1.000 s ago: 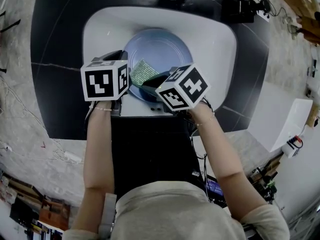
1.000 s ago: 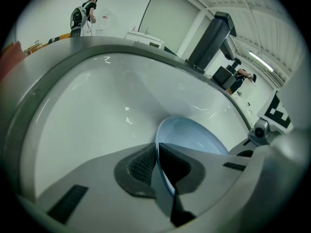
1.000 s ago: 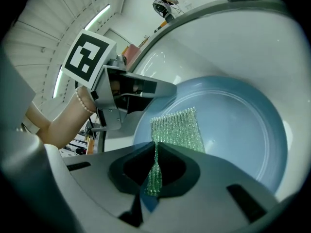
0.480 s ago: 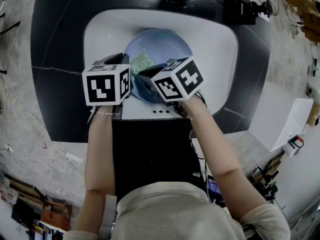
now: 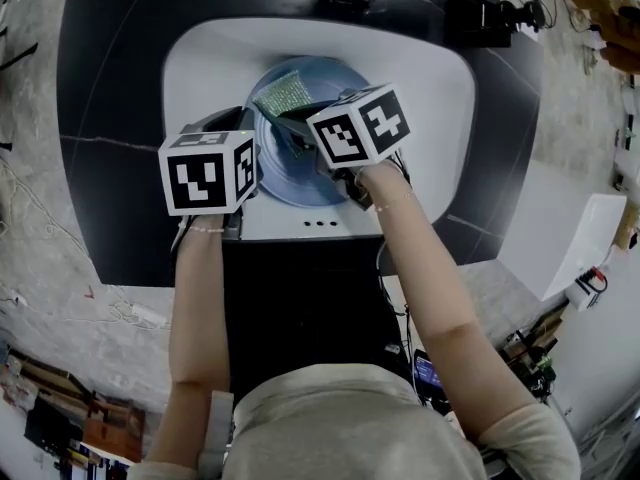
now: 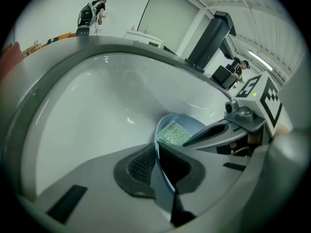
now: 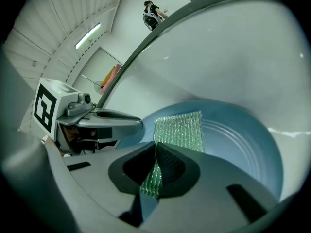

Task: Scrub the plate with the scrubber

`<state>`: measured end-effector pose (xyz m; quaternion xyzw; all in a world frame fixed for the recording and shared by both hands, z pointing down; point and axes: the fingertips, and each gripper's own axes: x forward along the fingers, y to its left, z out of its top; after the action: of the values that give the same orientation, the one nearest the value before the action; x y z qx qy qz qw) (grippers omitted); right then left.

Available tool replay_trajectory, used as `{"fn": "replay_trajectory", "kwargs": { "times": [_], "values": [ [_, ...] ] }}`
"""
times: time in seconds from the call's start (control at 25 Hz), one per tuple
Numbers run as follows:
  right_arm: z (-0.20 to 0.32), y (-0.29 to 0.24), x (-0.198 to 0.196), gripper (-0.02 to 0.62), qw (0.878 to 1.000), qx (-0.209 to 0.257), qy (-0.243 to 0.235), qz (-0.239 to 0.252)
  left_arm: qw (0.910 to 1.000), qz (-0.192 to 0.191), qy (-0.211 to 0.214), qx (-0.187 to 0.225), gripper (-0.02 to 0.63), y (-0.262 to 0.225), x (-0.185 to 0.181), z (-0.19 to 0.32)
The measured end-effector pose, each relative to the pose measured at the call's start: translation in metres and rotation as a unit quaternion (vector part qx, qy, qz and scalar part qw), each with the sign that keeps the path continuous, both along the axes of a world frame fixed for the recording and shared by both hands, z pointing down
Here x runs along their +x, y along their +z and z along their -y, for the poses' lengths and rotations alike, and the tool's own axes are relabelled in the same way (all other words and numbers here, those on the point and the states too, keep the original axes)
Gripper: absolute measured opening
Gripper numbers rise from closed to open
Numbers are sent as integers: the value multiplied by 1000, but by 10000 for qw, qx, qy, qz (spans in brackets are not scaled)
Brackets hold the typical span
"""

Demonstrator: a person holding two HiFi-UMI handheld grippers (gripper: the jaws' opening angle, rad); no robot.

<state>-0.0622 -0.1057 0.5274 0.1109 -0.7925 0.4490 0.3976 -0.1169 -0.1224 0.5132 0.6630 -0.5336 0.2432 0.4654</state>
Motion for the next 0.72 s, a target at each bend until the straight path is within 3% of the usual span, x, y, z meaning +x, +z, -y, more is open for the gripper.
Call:
{"fn": "replay_trajectory", "kwargs": {
  "times": [0.2, 0.72],
  "values": [
    [21, 8, 15, 30, 9995, 168, 212, -177, 10000, -35, 12, -24, 35, 2, 1, -1],
    [29, 14, 63, 31, 9968, 77, 690, -398, 10000, -85, 48, 7, 35, 4, 1, 0]
  ]
}}
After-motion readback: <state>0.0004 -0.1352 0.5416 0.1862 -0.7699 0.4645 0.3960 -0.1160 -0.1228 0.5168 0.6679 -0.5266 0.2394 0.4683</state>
